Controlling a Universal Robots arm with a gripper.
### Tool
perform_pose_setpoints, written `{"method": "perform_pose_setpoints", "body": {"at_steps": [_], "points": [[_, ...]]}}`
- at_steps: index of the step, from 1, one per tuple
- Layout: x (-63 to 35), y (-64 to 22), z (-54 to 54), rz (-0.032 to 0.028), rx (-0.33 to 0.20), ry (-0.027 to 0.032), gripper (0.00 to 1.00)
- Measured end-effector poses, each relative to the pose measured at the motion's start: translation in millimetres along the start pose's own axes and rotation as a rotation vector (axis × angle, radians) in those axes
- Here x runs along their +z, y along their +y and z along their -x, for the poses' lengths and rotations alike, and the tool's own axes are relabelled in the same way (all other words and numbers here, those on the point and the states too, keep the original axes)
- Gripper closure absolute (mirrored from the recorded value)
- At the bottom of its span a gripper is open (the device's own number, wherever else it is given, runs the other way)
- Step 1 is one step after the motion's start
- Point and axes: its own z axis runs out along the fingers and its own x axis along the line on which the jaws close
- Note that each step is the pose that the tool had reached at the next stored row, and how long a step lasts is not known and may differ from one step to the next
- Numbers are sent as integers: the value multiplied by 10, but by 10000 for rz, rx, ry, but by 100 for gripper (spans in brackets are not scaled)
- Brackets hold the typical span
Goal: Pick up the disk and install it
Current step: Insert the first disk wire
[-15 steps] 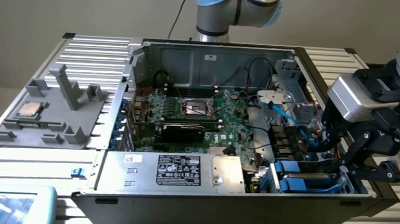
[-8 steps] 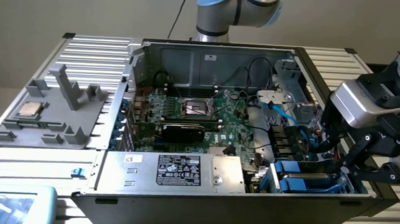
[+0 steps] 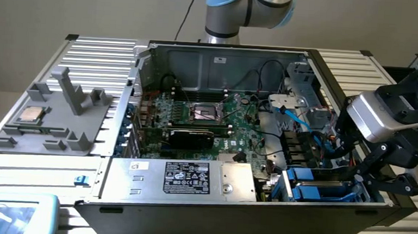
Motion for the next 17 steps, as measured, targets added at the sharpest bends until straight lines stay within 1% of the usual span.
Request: {"method": "perform_pose_setpoints", "body": {"at_steps": [3,9,12,17], "points": [[7,-11,-26,52,-6,-85,60],[30,-41,-40,137,-26,-219,60],[41,-43,-42,182,-29,-260,60],[55,-49,-46,239,-32,-296,60]]}}
